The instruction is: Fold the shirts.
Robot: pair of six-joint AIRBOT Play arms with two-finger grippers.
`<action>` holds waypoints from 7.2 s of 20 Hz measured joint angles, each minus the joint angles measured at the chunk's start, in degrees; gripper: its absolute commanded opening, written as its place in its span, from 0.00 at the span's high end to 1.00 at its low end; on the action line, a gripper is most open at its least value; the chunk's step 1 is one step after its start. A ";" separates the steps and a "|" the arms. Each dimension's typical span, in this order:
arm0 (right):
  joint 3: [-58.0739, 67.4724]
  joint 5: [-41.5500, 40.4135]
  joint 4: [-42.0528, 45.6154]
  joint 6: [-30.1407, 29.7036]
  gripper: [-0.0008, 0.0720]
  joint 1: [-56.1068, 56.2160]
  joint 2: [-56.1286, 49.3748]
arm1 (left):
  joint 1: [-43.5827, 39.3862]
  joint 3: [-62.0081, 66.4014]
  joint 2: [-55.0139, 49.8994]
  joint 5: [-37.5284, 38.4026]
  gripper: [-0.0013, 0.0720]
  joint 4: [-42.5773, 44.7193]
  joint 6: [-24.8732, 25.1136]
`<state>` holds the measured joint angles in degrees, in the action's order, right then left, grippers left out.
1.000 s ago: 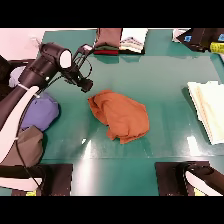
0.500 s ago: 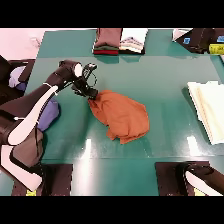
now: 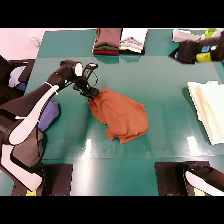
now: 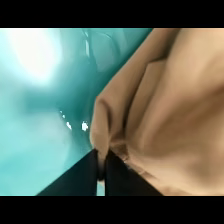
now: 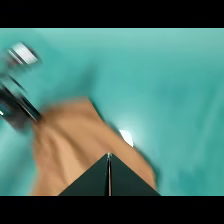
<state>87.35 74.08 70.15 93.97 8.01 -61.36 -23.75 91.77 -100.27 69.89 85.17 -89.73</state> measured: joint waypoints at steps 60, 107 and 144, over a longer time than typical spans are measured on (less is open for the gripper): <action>20.04 0.68 6.25 -1.11 0.96 -11.72 -10.10 | 1.40 0.92 33.29 -4.48 0.94 11.39 0.22; -54.93 -1.79 15.23 -2.84 0.96 -24.79 3.65 | 7.91 -25.77 27.71 -1.90 0.26 -1.44 -3.67; -5.38 -0.31 13.44 -2.84 0.96 -18.40 17.35 | 7.91 -2.25 53.59 -7.61 0.95 -0.02 1.07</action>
<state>81.97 73.78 83.59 91.13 -10.39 -44.01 -15.84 89.52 -46.68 62.28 85.14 -88.66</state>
